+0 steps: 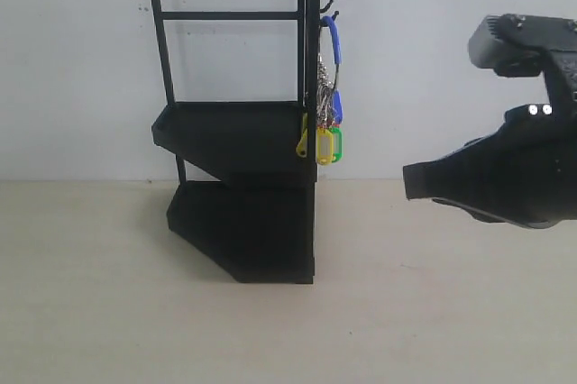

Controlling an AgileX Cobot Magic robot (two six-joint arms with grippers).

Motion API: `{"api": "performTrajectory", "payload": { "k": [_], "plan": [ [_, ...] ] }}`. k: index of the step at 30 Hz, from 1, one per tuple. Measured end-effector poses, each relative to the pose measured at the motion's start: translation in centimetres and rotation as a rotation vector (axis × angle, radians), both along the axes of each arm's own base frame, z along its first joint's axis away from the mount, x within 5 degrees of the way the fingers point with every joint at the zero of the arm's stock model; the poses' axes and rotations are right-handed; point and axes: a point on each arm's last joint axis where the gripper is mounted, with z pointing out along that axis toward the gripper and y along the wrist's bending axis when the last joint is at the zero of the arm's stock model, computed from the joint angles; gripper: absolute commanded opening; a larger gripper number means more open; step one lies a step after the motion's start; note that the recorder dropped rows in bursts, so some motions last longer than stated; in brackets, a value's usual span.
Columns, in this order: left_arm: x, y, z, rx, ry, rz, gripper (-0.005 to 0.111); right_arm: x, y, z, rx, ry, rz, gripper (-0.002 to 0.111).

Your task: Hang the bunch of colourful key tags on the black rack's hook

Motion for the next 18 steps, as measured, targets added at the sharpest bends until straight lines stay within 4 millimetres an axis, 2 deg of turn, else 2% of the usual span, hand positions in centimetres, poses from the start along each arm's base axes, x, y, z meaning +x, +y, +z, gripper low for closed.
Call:
{"api": "performTrajectory", "payload": {
  "k": [5, 9, 11, 14, 15, 16, 18],
  "plan": [
    [0.0, 0.0, 0.0, 0.000, 0.000, 0.000, 0.004, -1.8, -1.1, 0.2, 0.001, -0.039, 0.010, 0.000],
    [0.0, 0.0, 0.0, 0.000, 0.000, 0.000, 0.004, -3.0, -2.5, -0.8, 0.001, -0.047, -0.018, 0.000],
    [0.0, 0.0, 0.0, 0.000, 0.000, 0.000, 0.004, -3.3, -4.2, -2.0, 0.040, -0.055, -0.103, 0.000],
    [0.0, 0.0, 0.0, 0.000, 0.000, 0.000, 0.004, -3.9, -7.7, -3.8, 0.220, -0.074, -0.347, 0.000],
    [0.0, 0.0, 0.0, 0.000, 0.000, 0.000, 0.004, -4.1, -8.3, -4.2, 0.250, -0.074, -0.392, 0.000],
    [0.0, 0.0, 0.0, 0.000, 0.000, 0.000, 0.004, -4.8, -9.5, -5.0, 0.303, -0.079, -0.485, 0.000],
    [0.0, 0.0, 0.0, 0.000, 0.000, 0.000, 0.004, -6.2, -10.8, -6.2, 0.335, -0.097, -0.573, 0.000]
  ]
}}
